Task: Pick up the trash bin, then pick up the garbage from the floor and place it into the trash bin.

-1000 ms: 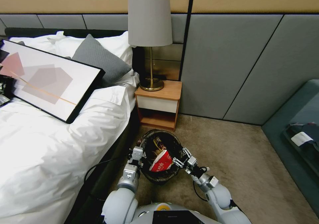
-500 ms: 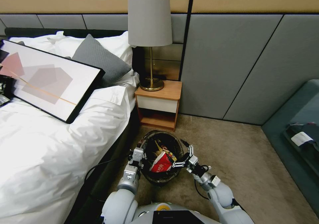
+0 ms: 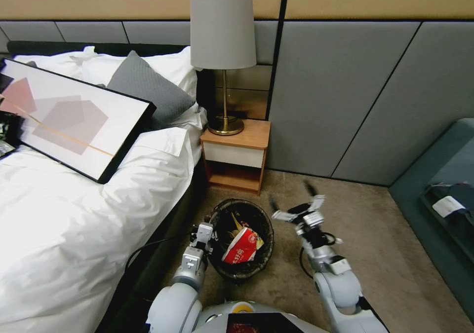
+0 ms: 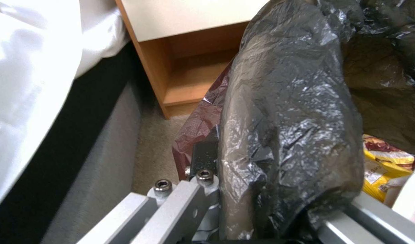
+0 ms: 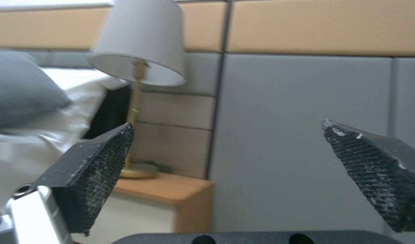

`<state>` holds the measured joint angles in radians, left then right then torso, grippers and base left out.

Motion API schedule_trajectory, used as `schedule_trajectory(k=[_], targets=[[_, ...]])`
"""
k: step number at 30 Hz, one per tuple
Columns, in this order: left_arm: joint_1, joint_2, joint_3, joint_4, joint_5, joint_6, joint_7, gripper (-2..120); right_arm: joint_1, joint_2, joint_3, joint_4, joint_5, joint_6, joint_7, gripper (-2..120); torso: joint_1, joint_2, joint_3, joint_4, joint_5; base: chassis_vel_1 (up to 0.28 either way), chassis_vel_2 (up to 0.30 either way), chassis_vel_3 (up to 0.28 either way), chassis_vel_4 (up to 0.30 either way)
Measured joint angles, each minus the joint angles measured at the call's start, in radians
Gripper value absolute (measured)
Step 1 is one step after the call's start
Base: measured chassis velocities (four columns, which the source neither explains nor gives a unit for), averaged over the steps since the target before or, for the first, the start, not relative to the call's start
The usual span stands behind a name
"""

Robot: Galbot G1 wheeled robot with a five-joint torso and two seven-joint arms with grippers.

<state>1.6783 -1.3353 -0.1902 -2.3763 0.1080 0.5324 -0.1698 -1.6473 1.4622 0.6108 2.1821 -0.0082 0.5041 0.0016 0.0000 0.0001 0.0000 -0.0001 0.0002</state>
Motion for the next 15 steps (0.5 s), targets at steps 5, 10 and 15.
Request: schedule_trajectory(k=[5,10,15], targets=[[0.006,0.004,0.002,0.0,0.001,0.0,0.0,1,0.002,0.003,0.012,-0.015,0.01,0.004,0.0,100,0.0,0.0,0.0,0.0,-0.0002,0.0,0.0,0.0,0.0],[0.013,0.006,0.002,-0.003,0.002,0.0,0.0,1,0.018,0.002,0.015,-0.026,0.016,0.002,-0.002,100,0.0,0.0,0.0,0.0002,-0.0002,0.0,0.0,0.0,0.0],[0.017,0.006,0.001,-0.006,0.004,0.0,0.0,1,0.029,0.001,0.015,-0.03,0.021,-0.005,-0.005,100,0.0,0.0,0.0,0.0002,-0.0002,0.0,0.0,0.0,0.0]])
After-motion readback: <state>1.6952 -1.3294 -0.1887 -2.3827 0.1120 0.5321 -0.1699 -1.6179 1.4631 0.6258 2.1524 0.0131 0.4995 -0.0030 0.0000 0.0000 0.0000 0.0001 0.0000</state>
